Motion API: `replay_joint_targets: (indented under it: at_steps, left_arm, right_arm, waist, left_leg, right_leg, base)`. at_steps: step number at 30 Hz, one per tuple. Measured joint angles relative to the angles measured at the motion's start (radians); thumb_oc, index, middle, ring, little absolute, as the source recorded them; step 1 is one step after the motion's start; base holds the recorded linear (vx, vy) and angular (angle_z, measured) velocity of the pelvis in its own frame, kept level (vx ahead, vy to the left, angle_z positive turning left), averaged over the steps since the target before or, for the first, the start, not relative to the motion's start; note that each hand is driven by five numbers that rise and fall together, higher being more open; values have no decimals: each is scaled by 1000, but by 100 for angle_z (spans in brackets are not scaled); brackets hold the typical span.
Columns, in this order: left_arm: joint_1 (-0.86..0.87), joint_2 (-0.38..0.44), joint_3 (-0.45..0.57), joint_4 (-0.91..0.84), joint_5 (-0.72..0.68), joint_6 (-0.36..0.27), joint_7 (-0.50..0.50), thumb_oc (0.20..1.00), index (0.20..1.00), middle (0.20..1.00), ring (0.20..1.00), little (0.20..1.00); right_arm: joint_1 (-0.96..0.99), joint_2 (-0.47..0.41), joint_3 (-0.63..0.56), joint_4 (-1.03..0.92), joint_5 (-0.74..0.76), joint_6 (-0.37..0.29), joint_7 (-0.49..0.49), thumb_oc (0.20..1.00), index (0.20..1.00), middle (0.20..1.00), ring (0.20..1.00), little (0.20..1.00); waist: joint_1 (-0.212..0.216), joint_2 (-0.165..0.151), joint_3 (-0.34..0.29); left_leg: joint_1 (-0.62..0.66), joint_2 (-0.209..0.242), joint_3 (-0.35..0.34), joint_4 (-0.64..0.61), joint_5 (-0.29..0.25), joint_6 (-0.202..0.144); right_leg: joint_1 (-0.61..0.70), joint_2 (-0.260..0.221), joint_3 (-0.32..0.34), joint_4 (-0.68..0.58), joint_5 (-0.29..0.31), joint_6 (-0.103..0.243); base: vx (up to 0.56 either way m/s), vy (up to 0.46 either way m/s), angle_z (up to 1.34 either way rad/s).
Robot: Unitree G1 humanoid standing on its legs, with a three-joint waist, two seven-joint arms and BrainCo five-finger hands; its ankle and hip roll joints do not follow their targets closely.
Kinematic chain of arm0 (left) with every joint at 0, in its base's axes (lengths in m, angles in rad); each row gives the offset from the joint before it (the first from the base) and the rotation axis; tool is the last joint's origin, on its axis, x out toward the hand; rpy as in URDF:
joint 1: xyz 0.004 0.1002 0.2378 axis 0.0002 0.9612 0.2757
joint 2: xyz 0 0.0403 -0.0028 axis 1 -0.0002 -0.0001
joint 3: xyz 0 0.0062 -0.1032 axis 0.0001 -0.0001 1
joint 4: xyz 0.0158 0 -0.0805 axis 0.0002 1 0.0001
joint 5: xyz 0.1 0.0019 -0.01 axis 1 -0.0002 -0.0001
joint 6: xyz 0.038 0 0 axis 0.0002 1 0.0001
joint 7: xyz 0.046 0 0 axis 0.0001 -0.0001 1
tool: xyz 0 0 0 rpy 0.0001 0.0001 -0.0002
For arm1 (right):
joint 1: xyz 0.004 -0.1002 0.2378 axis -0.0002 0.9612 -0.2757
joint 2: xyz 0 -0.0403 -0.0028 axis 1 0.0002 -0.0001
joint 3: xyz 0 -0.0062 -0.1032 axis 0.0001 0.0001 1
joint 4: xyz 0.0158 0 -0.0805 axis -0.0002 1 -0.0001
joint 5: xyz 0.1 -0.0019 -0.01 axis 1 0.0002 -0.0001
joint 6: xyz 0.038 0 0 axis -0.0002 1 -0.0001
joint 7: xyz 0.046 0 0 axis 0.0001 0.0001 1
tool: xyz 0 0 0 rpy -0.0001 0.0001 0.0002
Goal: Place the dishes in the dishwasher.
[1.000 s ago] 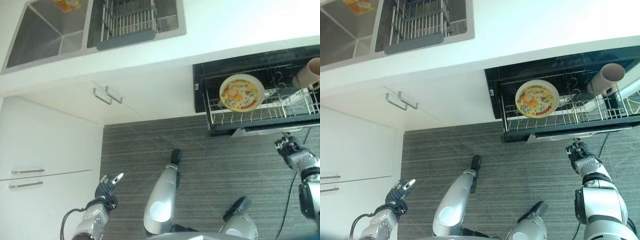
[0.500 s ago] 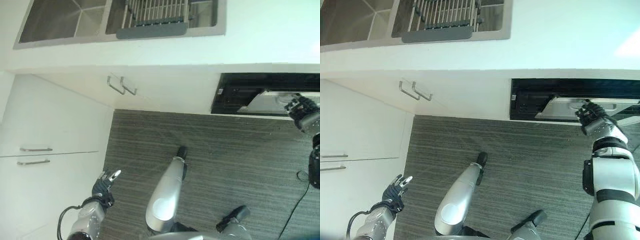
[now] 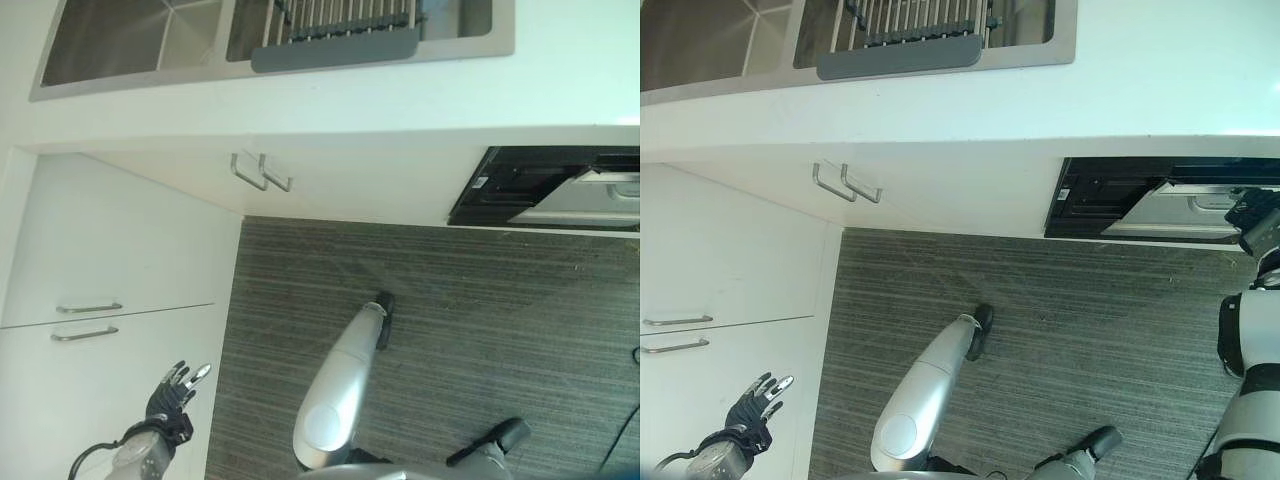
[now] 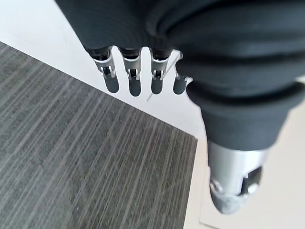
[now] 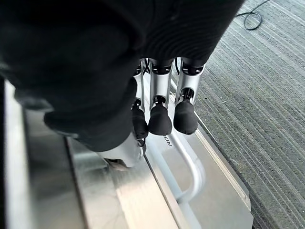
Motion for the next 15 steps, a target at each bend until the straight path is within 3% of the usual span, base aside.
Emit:
replay_joint_targets:
  at_steps: [8,12,13,15]
  left_arm:
    - [1,6,-2,-2,4,0,-13,1000,1000,1000,1000,1000]
    - [-1,20,-7,-40,4,-4,-14,1000,1000,1000,1000,1000]
    - [-10,25,-8,-54,5,-7,-12,1000,1000,1000,1000,1000]
    - [-33,36,-8,-60,11,-12,-5,1000,1000,1000,1000,1000]
  right_arm:
    - [0,10,0,-1,-1,6,35,200,200,200,200,200]
    - [70,50,-11,-100,2,-15,96,200,200,200,200,200]
    - [138,64,-43,-161,2,-37,106,200,200,200,200,200]
    - [294,124,-123,-321,-12,-96,150,200,200,200,200,200]
  waist:
    - [8,-2,1]
    - [-9,-13,3]
    - [-11,-20,2]
    - [-24,-62,-5]
  left_leg:
    - [23,43,-13,-37,25,-24]
    - [86,86,-20,-116,71,-60]
    - [99,97,-28,-142,88,-69]
    - [150,139,-33,-204,130,-101]
  right_leg:
    - [3,45,5,-17,8,15]
    - [14,85,11,-17,22,38]
    - [17,100,12,-17,21,37]
    - [23,140,34,-17,21,37]
  base:
    - [-42,-71,-5]
    - [-156,-128,-11]
    - [-247,-212,-6]
    - [-242,-186,-22]
